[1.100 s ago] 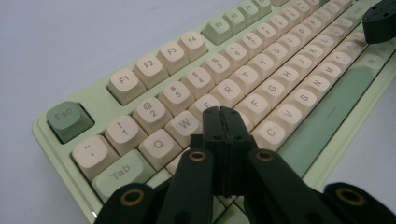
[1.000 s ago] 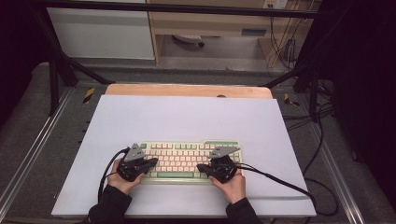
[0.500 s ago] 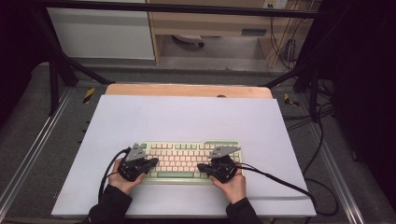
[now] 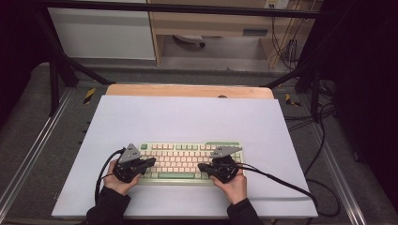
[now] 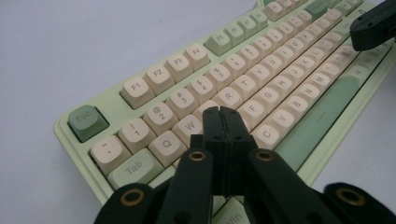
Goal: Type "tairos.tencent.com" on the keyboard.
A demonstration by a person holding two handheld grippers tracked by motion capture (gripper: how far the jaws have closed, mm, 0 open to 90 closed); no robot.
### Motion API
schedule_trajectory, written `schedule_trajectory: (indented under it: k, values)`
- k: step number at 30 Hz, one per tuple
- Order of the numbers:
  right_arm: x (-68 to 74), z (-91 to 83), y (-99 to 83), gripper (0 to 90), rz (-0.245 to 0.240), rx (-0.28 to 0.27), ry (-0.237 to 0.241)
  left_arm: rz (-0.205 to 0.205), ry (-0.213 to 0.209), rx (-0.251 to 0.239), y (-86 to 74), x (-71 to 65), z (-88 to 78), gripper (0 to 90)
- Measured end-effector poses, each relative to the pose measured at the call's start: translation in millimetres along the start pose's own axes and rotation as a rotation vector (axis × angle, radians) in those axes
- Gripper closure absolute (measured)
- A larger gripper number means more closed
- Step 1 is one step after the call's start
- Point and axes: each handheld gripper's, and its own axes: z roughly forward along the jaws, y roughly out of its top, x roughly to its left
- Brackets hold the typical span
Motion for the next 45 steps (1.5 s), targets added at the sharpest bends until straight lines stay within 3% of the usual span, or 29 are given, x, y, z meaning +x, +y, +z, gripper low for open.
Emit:
schedule_trajectory:
  k: [24, 45]
  values:
    - [-0.1, 13.3, -4.5, 90.0, 0.002, 0.030, -0.005, -0.001, -0.004, 0.000, 0.1, -0.7, -0.1, 90.0]
    - [-1.8, -2.0, 1.8, 90.0, -0.013, 0.001, -0.021, 0.005, -0.007, -0.003, 3.1, -5.9, 1.9, 89.9]
